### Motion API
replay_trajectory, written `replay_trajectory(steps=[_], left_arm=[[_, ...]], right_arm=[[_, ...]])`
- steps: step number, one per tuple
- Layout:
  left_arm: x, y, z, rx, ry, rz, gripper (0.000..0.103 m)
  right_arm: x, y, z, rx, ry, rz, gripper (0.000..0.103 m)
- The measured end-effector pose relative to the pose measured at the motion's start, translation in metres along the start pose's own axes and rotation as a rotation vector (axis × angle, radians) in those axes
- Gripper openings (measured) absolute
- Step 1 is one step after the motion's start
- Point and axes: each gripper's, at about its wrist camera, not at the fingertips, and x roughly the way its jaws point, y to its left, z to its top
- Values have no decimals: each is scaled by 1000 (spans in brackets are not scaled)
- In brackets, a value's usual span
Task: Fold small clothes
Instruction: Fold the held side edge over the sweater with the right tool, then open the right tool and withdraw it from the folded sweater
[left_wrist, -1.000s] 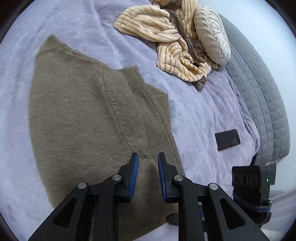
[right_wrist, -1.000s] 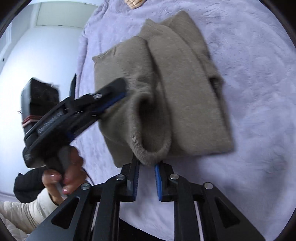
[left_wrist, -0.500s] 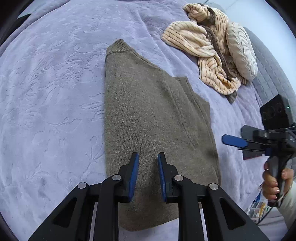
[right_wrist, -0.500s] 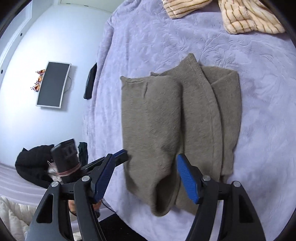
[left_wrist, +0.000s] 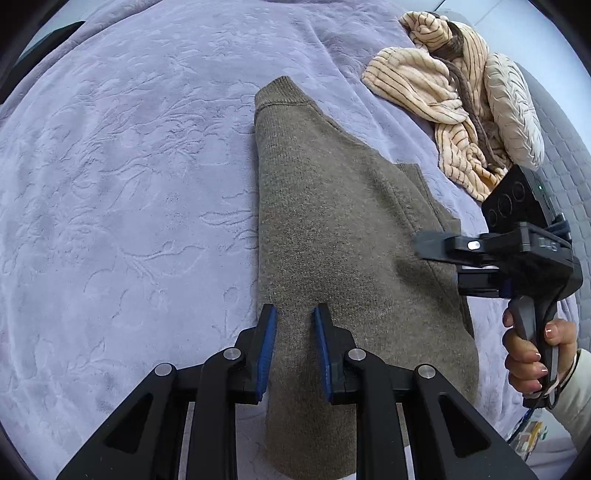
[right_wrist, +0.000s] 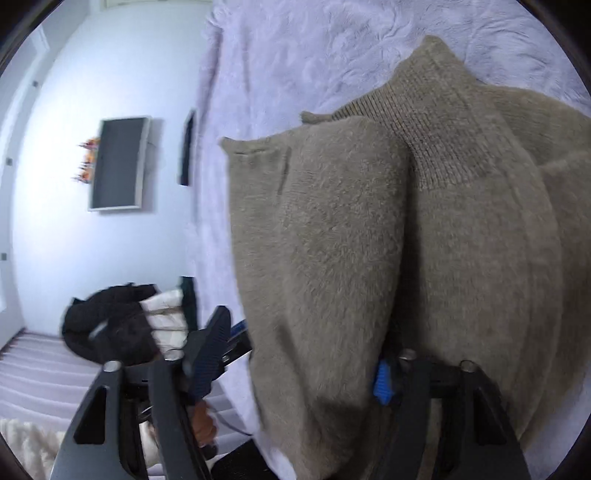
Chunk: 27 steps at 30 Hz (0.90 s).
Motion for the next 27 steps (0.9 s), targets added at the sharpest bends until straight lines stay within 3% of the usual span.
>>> replay_trajectory(steps=[1,7,9,11,14,17,19,20,24,27], left_arm=[[-3,-2,1,3,4,2,21],[-19,-41,-1,83,3,-81,21],[-9,-56,-5,105,22,-93,21],[9,-67,-11,118,65,-94,22],[25,-74,-17,149,88,-88,21],[20,-75,-13,158,104,-87,22],[12,-71,-10,150,104,-78,21],[8,-69,-10,146,106,-71,21],[-2,-65,-11,162,99,23,21],[-2,-62,-18,181,125,92,22]], right_arm=[[-1,3,0,-5,-7,-43,20],[-66,47,-14,-141,-127,-20,20],[-82,45,-18,-154,-132,-62,20],[-87,30,-17,-121,-135,-146,20],[-77,-27,-15,56,-107,-234,23],[-80,-50,-23,134,-139,-179,35],[-88,-43,-31,123,-157,-198,52],[-94,-39,-37,109,-163,-232,52],[-123,-9,-66,37,-220,-375,51],[-144,4,-86,13,-271,-391,36]])
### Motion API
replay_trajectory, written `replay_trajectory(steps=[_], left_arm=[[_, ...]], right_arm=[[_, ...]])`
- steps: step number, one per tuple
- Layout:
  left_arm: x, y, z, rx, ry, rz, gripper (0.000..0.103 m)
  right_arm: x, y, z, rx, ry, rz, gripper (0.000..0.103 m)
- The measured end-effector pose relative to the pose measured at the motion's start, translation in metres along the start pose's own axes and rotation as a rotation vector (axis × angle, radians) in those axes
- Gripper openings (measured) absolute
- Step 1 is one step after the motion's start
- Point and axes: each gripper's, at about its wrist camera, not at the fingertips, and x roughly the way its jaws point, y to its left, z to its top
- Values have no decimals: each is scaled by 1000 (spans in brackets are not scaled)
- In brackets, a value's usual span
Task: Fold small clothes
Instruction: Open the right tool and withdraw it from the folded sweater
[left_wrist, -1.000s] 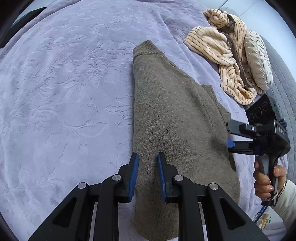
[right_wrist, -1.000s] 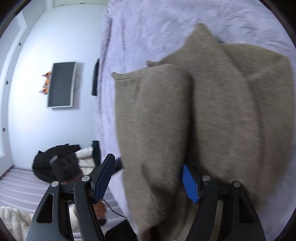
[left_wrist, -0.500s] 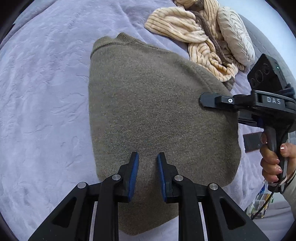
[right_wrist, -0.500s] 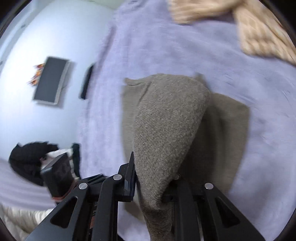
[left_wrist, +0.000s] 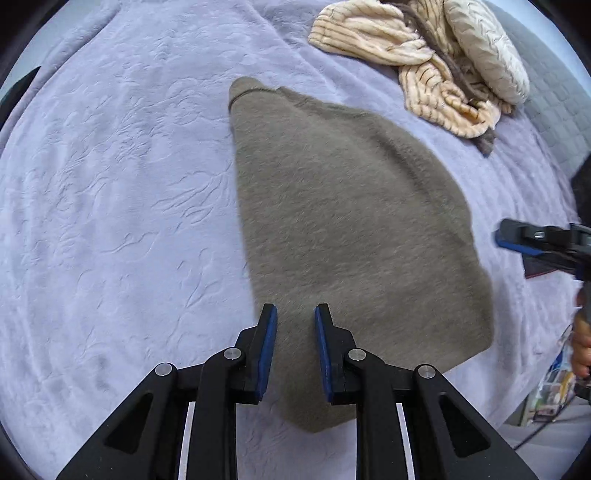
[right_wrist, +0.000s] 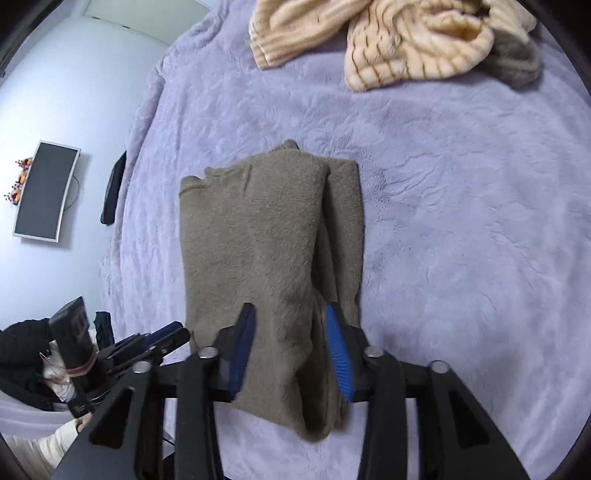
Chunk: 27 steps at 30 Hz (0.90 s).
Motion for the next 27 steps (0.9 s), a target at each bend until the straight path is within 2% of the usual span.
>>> replay_trajectory(steps=[4,5,6,7,8,12,17,19,27], left_arm=[[3,0,-12,9,36,47,22],[3,-1,-13,10,38,60,32],[3,-2,-14,9,35,69,64],[0,-4,-15,3,27,84,80],[-2,-6,-16,0,10,98,91],[-4,-6,-15,0,8,100,91],[4,-1,-13,-27,28,114,91],[8,-1,-12,-32,38,120,91],[11,2,-10,-35,56,127,91]], right_arm=[[-13,27,-20,-42,-32,28,36],[-11,33,-24,-53,-26,35,36],[-7,39,-29,-70,-13,34,36],[-2,44,-32,-81,-2,27,36],[6,49,-35,-90,12,13,36],[34,43,-44,-52,75,-32,36],[58,13,-52,-18,131,-109,36],[68,0,-56,-1,155,-113,33],[61,2,-56,-23,162,-124,36]])
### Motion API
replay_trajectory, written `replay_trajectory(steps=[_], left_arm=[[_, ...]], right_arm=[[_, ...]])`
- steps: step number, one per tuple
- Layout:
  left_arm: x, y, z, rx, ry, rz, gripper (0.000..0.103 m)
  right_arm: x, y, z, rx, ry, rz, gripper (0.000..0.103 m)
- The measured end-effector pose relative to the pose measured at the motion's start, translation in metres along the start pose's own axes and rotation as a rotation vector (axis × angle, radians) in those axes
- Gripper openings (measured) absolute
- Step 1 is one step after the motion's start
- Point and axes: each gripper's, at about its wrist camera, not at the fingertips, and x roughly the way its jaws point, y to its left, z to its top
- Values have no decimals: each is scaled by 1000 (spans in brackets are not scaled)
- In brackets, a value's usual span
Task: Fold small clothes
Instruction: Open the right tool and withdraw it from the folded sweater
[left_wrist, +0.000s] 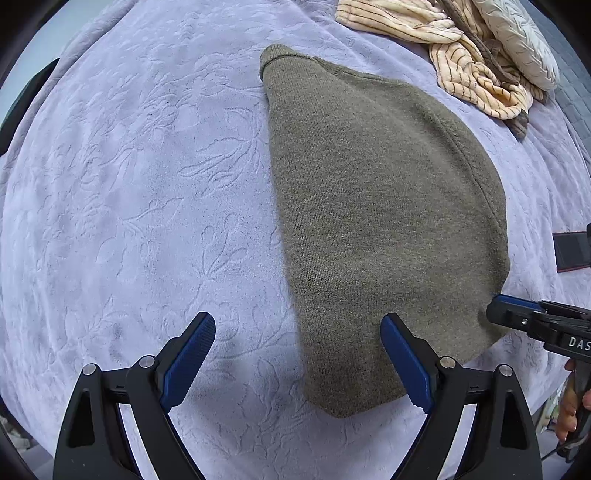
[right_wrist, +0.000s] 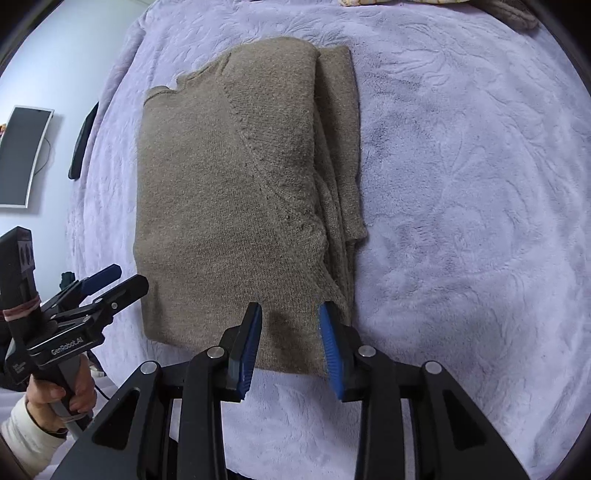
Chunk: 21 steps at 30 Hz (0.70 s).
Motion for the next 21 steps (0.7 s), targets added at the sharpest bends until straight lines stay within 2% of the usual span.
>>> replay_trajectory(steps=[2,4,6,12,16,19,21], left_arm=[[2,0,1,-5,9,-4,91],[4,1,2,-8,14,-3,91],[6,1,3,-6,17,2,91],[9,2,5,-6,17,13,91],[7,6,9,-19,7,10,91],[8,8,12,-30,6,7,91],[10,9,14,-32,10,12,91]], right_arm=[[-5,-1,2,3,-5,-13,37],[-10,-1,2,7,-11,-54,53],[-15,-6,4,18,-21,-78,54],[-41,-7,20,40,-100,-18,54],[-45,3,52,41,-139,34,54],[-32,9,80,55,-148,80,54],[-19,12,95,41,-132,43,54]])
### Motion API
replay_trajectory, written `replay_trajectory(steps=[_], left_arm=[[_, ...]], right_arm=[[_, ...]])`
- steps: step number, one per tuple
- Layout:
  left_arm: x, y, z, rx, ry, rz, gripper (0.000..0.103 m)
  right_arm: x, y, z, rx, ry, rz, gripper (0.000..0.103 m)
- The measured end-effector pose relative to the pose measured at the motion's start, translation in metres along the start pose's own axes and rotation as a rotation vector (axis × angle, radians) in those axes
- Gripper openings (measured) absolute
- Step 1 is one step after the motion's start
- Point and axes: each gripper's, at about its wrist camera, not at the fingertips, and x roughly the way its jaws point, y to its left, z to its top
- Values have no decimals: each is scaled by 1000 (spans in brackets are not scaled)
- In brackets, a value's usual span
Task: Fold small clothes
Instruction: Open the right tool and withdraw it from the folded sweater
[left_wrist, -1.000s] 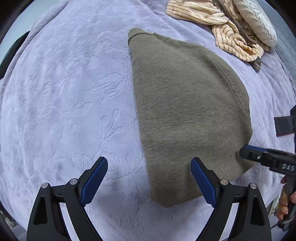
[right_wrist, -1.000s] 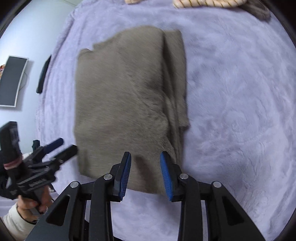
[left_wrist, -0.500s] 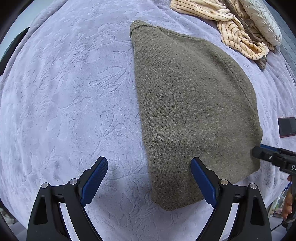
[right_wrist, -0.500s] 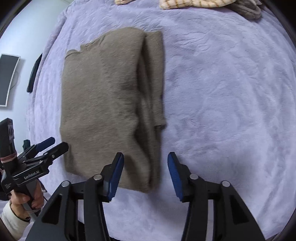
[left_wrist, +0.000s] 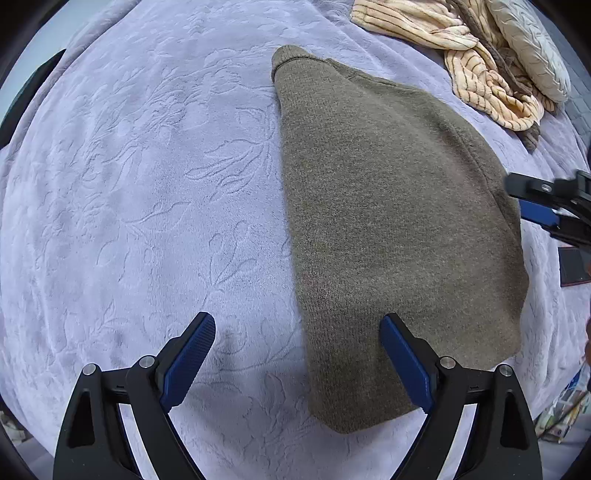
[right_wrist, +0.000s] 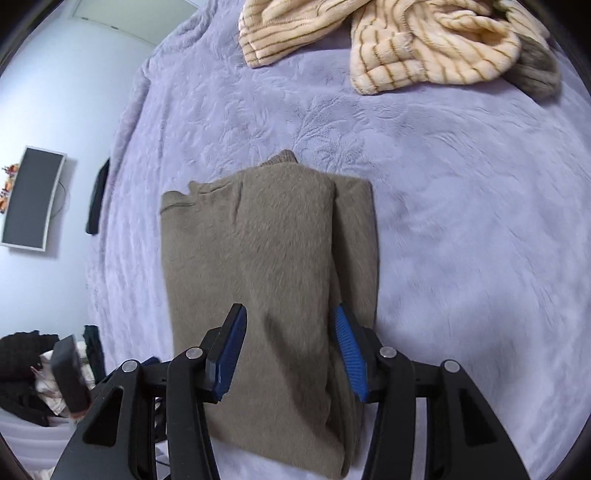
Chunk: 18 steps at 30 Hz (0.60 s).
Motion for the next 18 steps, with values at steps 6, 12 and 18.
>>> replay_trajectory(steps=[6,12,18], left_arm=[[5,-4,3,7,12,18,91],[8,-9,5,13,19,19,92],[10,-10,7,22,22,22,92]], right_arm=[[24,-3,9,-12,42,-94,58],[6,-10,-2,-38,62,-45,74],[5,-20,-6,-35,66,-15,74]])
